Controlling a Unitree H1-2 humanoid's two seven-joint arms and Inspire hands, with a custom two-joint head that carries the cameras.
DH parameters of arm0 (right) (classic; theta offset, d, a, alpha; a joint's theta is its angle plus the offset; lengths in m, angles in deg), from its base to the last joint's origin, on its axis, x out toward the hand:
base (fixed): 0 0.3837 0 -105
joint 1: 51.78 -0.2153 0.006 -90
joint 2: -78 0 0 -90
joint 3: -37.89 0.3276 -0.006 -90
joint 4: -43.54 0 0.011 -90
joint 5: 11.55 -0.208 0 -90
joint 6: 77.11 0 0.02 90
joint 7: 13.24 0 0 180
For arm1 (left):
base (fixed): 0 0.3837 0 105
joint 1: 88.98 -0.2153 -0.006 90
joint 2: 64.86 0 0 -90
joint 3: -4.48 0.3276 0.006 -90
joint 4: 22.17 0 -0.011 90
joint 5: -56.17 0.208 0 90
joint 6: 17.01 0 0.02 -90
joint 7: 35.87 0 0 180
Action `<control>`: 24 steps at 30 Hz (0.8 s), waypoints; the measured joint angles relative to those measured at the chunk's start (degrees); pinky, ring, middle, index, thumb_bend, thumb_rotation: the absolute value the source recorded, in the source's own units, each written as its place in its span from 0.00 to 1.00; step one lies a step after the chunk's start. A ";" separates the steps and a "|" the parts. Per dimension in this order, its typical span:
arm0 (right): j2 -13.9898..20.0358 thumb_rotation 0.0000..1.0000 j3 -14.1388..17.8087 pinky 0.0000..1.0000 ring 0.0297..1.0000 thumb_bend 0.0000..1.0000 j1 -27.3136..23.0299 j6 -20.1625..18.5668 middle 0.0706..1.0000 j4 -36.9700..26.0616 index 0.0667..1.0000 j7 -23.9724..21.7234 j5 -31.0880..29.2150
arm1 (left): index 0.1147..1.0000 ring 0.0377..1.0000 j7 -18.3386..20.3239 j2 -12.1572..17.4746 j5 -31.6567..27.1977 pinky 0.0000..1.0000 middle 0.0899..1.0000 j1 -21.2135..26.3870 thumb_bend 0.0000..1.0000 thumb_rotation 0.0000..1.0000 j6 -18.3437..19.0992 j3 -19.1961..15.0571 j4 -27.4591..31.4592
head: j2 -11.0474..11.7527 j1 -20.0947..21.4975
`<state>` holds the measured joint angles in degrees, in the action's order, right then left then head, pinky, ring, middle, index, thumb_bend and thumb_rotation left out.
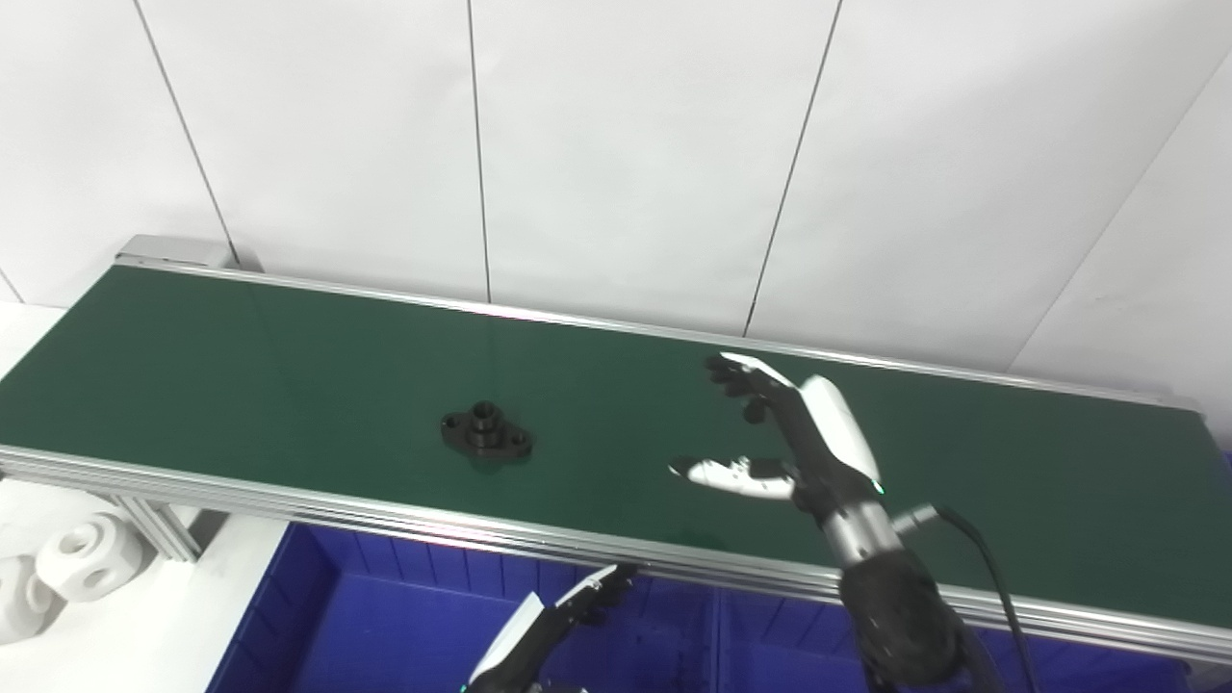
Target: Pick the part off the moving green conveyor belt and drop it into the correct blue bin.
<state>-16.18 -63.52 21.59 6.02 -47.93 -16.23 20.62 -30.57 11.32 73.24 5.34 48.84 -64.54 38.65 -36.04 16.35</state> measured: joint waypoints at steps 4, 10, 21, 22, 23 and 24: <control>-1.40 0.33 -1.83 0.66 0.73 0.83 -3.04 -2.70 0.77 2.16 0.78 -0.78 2.09 | 0.90 0.87 0.33 0.71 -1.12 0.81 0.89 0.10 0.73 0.28 -0.18 0.60 -0.35 | 0.09 0.62; -2.15 0.36 -5.31 0.67 0.75 0.82 -7.20 -4.10 0.78 7.75 0.79 -1.76 5.76 | 0.89 0.86 0.33 1.74 -1.88 0.81 0.88 0.46 0.73 0.28 -0.23 2.03 -0.94 | 0.17 0.70; -3.49 0.34 -10.16 0.69 0.76 0.83 -14.03 -4.08 0.78 19.35 0.79 -1.87 8.36 | 0.87 0.86 -0.32 1.87 -2.14 0.80 0.88 1.56 0.75 0.30 -0.29 3.50 -2.34 | 0.26 -0.26; -3.58 0.34 -10.55 0.70 0.76 0.83 -14.27 -4.08 0.78 19.93 0.79 -1.89 8.60 | 0.87 0.86 -0.39 1.86 -2.14 0.80 0.88 1.71 0.75 0.30 -0.29 3.61 -2.52 | 0.26 -0.26; -3.67 0.35 -11.18 0.71 0.76 0.82 -14.48 -4.06 0.79 20.66 0.79 -1.79 9.10 | 0.87 0.86 -0.50 1.87 -2.17 0.80 0.88 1.79 0.75 0.30 -0.29 3.69 -2.63 | 0.18 -0.35; -3.69 0.35 -11.77 0.71 0.77 0.82 -14.77 -4.05 0.79 21.37 0.80 -1.63 9.45 | 0.87 0.86 -0.59 1.90 -2.21 0.80 0.88 1.80 0.75 0.29 -0.29 3.74 -2.64 | 0.18 -0.35</control>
<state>-19.87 -75.29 6.82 1.98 -26.56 -17.86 30.07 -31.16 13.21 71.04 7.14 48.55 -60.80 36.01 -35.86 16.00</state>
